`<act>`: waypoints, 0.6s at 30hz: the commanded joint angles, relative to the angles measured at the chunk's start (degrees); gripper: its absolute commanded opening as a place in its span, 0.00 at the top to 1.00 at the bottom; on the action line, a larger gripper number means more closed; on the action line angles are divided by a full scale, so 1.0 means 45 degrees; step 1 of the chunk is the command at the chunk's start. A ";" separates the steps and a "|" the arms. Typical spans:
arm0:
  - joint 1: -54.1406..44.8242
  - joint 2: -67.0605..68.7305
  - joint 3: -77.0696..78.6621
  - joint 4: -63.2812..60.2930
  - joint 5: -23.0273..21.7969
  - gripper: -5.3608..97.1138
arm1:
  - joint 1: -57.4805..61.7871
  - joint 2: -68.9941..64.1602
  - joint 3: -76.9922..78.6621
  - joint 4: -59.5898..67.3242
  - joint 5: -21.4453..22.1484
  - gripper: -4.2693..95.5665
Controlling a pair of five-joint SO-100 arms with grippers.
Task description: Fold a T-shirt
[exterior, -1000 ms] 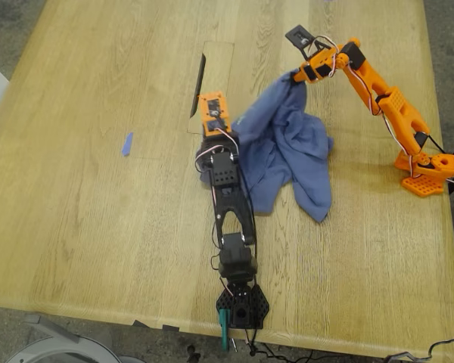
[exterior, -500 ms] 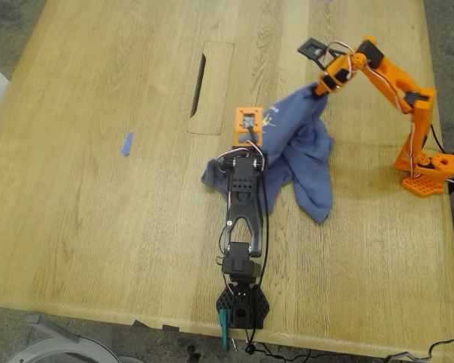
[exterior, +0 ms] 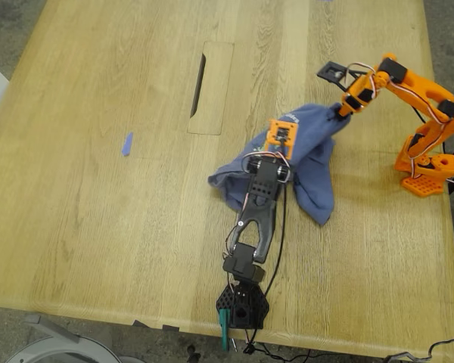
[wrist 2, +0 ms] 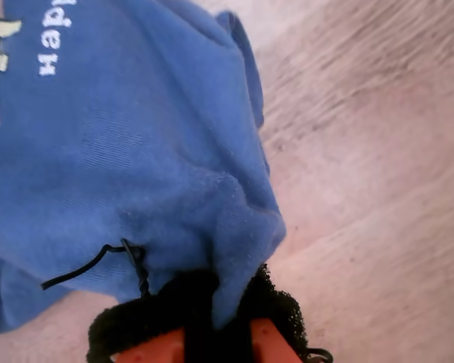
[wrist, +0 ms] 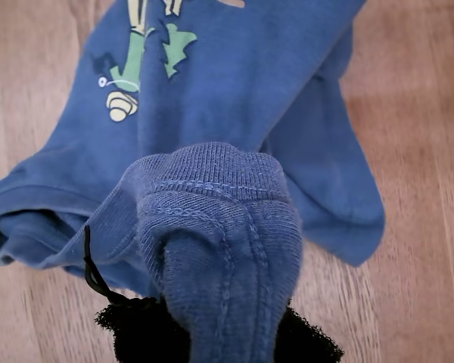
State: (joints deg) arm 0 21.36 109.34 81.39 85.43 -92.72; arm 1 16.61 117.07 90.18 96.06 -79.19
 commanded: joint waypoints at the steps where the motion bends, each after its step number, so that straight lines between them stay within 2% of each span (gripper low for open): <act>1: 0.0898 0.1758 0.0000 0.0234 -0.0176 0.95 | -0.0176 0.1621 0.1328 -0.0117 0.0078 0.95; 11: 0.4434 0.2461 0.2461 0.0781 -0.0469 0.95 | -0.0645 0.6348 0.7891 -0.1680 0.0195 0.94; 18: 0.6055 0.2090 0.5215 -0.1523 -0.0430 0.95 | -0.1172 0.7969 1.1035 -0.3379 0.0234 0.94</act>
State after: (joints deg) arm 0 46.41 115.49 103.45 82.09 -94.39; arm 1 12.30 150.64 137.72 82.53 -78.31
